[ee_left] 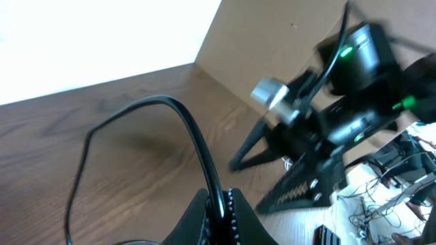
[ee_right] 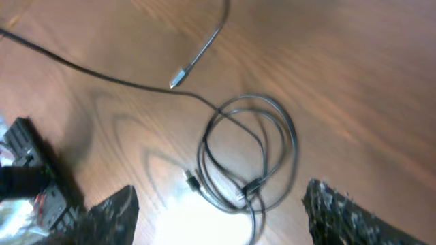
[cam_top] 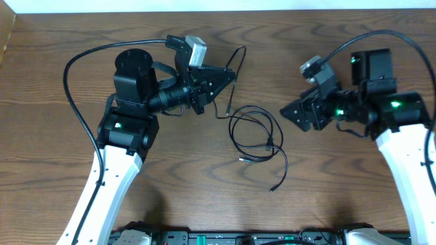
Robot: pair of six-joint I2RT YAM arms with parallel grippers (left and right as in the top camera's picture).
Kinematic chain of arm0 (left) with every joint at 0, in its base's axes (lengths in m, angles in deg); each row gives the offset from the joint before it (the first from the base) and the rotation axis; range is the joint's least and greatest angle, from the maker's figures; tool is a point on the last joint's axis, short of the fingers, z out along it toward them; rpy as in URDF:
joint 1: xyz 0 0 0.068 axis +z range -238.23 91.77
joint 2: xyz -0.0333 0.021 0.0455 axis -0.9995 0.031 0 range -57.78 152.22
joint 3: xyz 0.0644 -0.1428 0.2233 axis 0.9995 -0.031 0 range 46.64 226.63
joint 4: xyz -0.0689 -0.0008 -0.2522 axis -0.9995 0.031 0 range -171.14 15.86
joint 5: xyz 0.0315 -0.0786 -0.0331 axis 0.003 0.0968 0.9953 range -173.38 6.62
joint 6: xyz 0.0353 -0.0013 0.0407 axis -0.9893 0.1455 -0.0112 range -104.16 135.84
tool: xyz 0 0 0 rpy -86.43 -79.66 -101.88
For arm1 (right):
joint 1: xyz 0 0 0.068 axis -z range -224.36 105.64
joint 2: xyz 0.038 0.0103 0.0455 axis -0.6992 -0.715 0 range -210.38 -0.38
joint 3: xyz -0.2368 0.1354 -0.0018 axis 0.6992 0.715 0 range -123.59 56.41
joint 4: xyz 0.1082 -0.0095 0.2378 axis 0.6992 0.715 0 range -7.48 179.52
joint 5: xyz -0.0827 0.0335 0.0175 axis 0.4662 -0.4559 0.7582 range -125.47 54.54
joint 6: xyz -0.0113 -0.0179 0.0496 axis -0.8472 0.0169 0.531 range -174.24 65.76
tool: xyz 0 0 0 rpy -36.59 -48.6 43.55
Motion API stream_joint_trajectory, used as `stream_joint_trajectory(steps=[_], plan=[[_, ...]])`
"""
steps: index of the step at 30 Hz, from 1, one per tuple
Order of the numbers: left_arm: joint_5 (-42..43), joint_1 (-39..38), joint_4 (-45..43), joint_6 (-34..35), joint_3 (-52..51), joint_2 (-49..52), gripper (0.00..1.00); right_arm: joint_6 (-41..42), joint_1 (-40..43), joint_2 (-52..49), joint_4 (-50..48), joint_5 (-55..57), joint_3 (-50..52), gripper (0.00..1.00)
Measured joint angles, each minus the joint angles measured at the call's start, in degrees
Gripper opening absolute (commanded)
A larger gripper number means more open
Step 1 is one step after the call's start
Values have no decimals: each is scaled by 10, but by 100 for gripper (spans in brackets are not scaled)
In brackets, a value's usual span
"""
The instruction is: Untangle cables
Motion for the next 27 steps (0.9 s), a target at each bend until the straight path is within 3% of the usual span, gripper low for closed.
stream_joint_trajectory(steps=[10,17,27], plan=[[0,0,0,22,0,-1,8,-11,-106,-2,-234,-65,169,74],[0,0,0,35,0,-1,8,32,-200,-58,-337,-20,181,74],[0,0,0,47,0,-2,8,56,-236,-135,-463,-6,182,73]])
